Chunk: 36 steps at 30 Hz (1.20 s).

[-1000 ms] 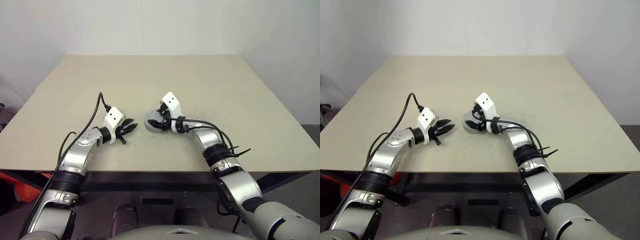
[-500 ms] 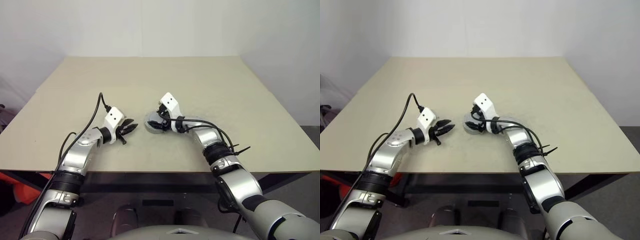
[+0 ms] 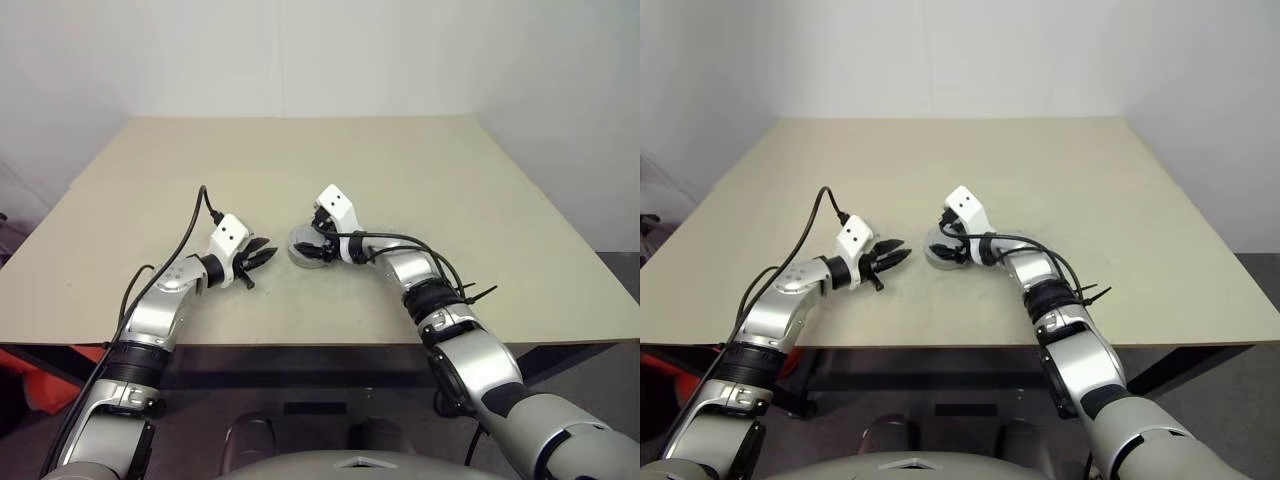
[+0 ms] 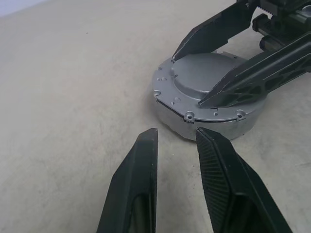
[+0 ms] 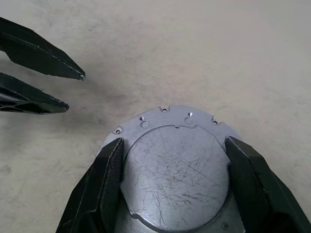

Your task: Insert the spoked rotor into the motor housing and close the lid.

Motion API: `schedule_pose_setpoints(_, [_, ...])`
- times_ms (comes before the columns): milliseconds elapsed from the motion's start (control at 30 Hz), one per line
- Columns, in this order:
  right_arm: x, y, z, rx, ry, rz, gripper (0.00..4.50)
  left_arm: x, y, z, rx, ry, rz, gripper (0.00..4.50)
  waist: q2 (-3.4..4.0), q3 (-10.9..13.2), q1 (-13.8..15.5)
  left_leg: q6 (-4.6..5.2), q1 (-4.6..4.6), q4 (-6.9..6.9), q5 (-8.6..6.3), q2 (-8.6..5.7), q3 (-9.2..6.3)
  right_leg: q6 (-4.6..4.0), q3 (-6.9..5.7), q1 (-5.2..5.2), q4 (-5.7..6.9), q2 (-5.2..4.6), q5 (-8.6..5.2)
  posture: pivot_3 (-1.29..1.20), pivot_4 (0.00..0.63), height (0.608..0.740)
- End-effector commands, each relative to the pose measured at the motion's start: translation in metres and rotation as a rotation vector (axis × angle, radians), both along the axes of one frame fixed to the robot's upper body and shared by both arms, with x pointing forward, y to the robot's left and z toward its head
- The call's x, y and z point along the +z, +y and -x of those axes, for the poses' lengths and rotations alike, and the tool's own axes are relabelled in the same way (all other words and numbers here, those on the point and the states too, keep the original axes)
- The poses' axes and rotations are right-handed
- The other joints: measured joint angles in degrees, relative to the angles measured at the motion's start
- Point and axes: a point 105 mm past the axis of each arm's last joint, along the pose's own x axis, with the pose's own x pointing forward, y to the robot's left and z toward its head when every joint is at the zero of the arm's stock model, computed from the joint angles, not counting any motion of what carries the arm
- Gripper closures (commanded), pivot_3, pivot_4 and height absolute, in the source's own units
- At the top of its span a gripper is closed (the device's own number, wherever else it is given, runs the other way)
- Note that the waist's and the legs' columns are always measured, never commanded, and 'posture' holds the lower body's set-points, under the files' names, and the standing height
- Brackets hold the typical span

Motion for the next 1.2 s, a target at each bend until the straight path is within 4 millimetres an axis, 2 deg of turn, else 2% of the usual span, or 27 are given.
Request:
schedule_pose_setpoints(33, [-0.065,-0.021,0.024,-0.024,0.186,0.151,1.34,0.015,-0.002,-0.004,-0.006,-0.058,0.009,3.17,0.07,-0.1,0.0,0.00,0.04,0.00,0.00,0.00,-0.01,0.01,0.00,0.05,-0.02,0.00,0.00,0.00,0.000,0.740])
schedule_pose_setpoints(267, [-0.078,-0.020,0.028,-0.057,0.224,0.148,1.34,0.016,-0.003,-0.004,-0.007,-0.060,0.008,3.17,0.09,-0.5,-0.6,0.02,0.71,-0.25,-0.02,0.00,-0.31,0.07,-0.01,0.64,-0.40,0.00,-0.04,0.00,0.000,0.740])
schedule_pose_setpoints(500, [-0.090,-0.017,0.035,-0.068,0.288,0.139,1.34,0.017,-0.003,-0.006,-0.010,-0.063,0.008,3.17,0.12,-1.0,-0.9,0.03,0.82,-0.34,-0.04,0.00,-0.51,0.11,-0.05,0.51,-0.47,0.00,-0.07,0.00,0.000,0.740])
schedule_pose_setpoints(633, [-0.087,-0.017,0.033,-0.059,0.274,0.138,1.34,0.017,-0.004,-0.006,-0.010,-0.065,0.009,3.17,0.16,-1.1,-1.0,0.10,0.92,-0.35,-0.09,-0.03,-0.64,0.16,-0.17,0.52,-0.64,0.00,-0.10,0.00,0.000,0.740])
schedule_pose_setpoints(767, [-0.073,-0.012,0.027,-0.025,0.223,0.119,1.34,0.018,-0.003,-0.006,-0.007,-0.066,0.009,3.17,0.14,-1.1,-1.3,0.22,0.85,-0.35,-0.17,-0.07,-0.73,0.18,-0.21,0.52,-0.74,0.00,-0.11,0.00,0.000,0.740])
schedule_pose_setpoints(933, [-0.038,0.005,0.021,0.044,0.162,0.017,1.34,0.018,-0.002,-0.006,-0.002,-0.069,0.009,3.17,0.08,-1.1,-1.5,0.24,0.48,-0.50,-0.19,-0.11,-0.77,0.19,-0.18,0.49,-0.87,-0.01,-0.11,0.00,0.000,0.740])
schedule_pose_setpoints(1033, [-0.011,0.014,0.016,0.036,0.165,-0.107,1.34,0.018,-0.002,-0.006,-0.002,-0.068,0.009,3.17,0.07,-1.1,-1.8,0.24,-0.06,-0.69,-0.18,-0.15,-0.74,0.15,-0.12,0.02,-0.84,0.00,-0.09,0.00,0.000,0.740])
schedule_pose_setpoints(1100, [0.004,0.018,0.013,0.036,0.153,-0.158,1.34,0.018,-0.002,-0.006,-0.003,-0.066,0.008,3.17,0.08,-1.1,-1.8,0.21,-0.44,-0.79,-0.20,-0.13,-0.64,-0.36,-0.13,-0.40,-0.79,0.04,0.09,0.00,0.000,0.740])
schedule_pose_setpoints(1200, [0.022,0.022,0.012,0.045,0.127,-0.199,1.34,0.017,-0.002,-0.006,-0.004,-0.064,0.007,3.17,0.07,-0.9,-1.8,0.02,-0.57,-0.79,-0.41,-0.03,-0.19,-0.68,-0.26,-0.59,-0.63,0.07,-0.18,0.00,0.000,0.740])
